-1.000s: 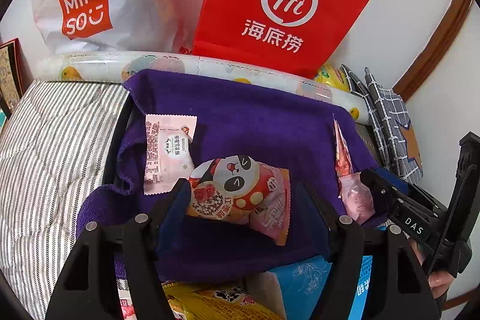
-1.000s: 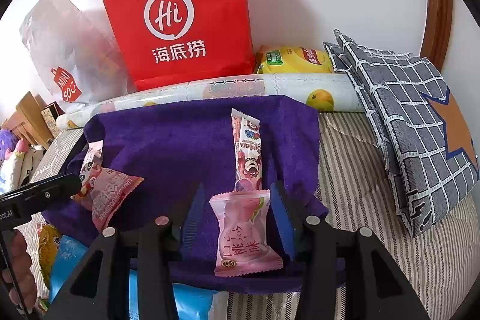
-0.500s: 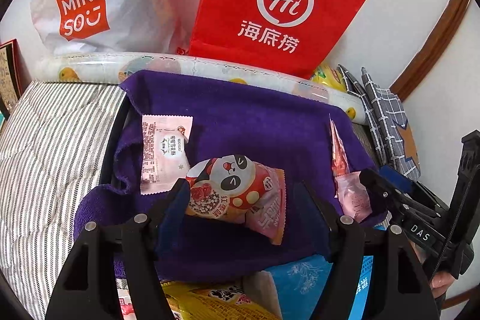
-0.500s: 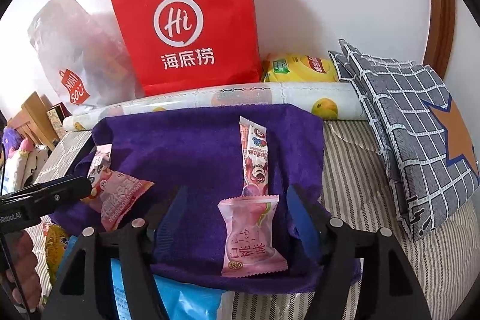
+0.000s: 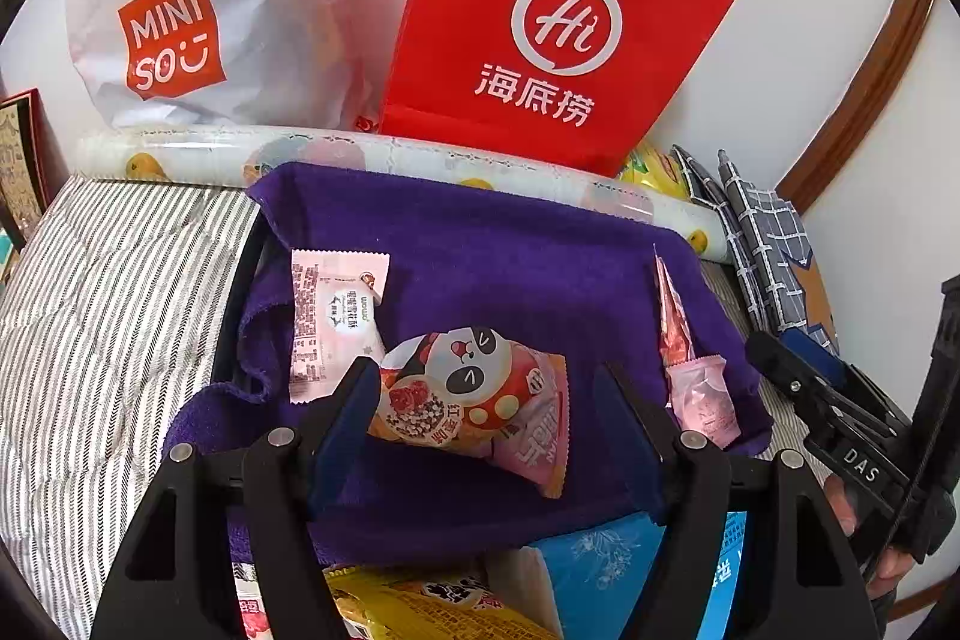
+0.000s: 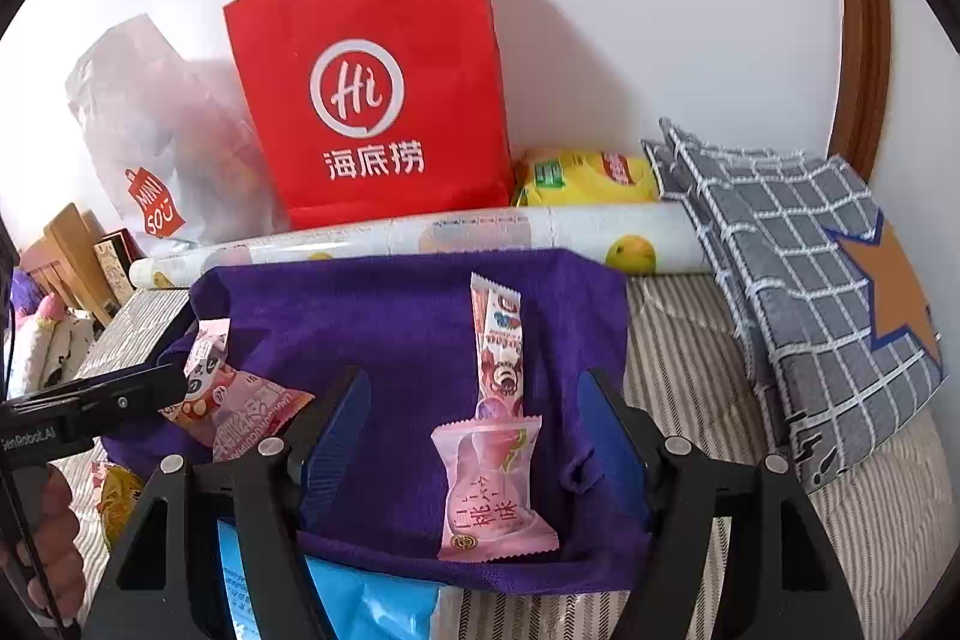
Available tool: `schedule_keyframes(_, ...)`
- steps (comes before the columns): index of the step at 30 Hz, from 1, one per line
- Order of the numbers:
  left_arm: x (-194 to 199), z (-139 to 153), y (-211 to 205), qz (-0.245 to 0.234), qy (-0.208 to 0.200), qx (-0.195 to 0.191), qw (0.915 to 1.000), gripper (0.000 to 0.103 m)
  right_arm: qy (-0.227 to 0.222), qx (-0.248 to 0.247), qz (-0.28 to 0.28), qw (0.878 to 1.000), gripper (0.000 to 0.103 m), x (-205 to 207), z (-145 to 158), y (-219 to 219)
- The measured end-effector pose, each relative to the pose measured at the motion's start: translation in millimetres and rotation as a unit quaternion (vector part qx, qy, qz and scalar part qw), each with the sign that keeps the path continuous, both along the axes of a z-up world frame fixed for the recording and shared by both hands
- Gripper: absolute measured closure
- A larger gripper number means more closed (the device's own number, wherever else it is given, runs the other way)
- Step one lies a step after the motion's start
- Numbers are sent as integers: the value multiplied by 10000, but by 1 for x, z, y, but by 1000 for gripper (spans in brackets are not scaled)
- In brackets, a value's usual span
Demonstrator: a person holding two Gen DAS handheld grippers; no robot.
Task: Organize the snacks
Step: 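Lower both packets onto the purple towel and open both tools, then move both open tools back to the snack pile beside the blue tissue box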
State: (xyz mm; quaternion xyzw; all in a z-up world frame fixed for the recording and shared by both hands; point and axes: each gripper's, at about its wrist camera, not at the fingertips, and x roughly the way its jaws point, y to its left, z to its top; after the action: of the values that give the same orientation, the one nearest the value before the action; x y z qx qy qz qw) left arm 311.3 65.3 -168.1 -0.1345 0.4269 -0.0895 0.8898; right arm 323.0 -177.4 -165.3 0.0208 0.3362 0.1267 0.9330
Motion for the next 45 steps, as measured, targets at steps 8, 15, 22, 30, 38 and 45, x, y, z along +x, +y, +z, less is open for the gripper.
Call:
schedule_keyframes(8,0,0,3,68,-21,9,10000,30,-351,51,64,9994,33,-14,12,-4)
schedule_keyframes(15,-3,5,3,125,-228,198,9995,30,-99,208,-126,9997,36,-28,24,-14)
schedule_keyframes(22,-8,12,1,290,-393,672,9965,30,267,-16,-186,9995,36,-84,30,-9)
schedule_keyframes(30,-30,27,5,198,-447,360,9982,30,764,-67,36,9970,36,-156,19,4)
schedule_keyframes(38,-82,31,20,-139,-306,432,9985,30,1366,300,256,9898,29,-188,-6,24)
schedule_keyframes(45,-118,28,55,-42,-249,881,9958,30,1307,409,300,9901,19,-197,-12,39)
